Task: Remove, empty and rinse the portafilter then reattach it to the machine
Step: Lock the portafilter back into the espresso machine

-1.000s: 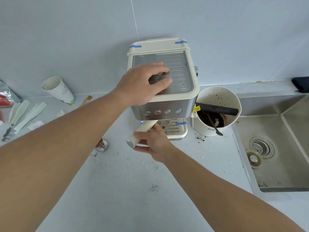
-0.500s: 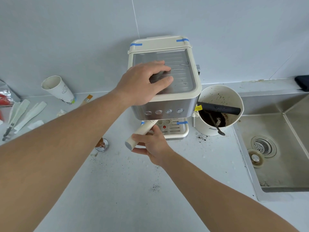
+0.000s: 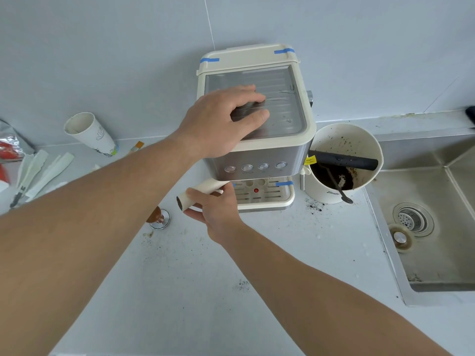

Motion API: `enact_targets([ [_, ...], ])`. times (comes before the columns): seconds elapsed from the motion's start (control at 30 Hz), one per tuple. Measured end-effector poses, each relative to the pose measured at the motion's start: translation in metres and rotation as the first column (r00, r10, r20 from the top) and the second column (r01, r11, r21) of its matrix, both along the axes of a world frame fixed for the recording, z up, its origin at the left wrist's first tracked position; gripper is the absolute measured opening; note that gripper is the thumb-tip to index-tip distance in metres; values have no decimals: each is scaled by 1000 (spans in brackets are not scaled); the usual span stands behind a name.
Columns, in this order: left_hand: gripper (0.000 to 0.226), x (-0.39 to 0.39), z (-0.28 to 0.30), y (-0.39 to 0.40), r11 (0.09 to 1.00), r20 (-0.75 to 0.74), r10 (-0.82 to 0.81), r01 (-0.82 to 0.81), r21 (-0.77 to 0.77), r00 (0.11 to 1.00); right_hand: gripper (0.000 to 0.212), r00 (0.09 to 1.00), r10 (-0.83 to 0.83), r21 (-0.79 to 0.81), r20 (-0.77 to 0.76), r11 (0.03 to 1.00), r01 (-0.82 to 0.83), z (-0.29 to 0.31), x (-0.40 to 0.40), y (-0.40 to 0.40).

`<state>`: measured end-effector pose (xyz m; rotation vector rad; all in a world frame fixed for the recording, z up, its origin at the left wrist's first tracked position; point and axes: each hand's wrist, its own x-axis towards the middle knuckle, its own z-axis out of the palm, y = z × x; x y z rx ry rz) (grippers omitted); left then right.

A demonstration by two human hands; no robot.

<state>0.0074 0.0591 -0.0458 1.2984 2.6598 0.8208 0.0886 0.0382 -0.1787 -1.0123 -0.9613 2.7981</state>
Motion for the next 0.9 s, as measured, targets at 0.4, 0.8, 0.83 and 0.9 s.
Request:
enact_targets([
  [0.4, 39, 0, 0, -1, 1000, 29, 13, -13, 27, 999, 49, 1000, -3, 81, 6, 997, 3, 3, 8, -4],
  [0.8, 46, 2, 0, -3, 1000, -18, -13, 13, -13, 1000, 50, 988, 120, 128, -100, 986, -107, -10, 61, 26],
  [0.83, 46, 3, 0, -3, 1000, -23, -15, 15, -16, 1000, 49, 989, 119, 130, -93, 986, -106, -9, 62, 27],
  [0.9, 48, 3, -1, -3, 1000, -29, -26, 25, -17, 999, 46, 992, 109, 146, -56, 984, -100, -9, 62, 25],
])
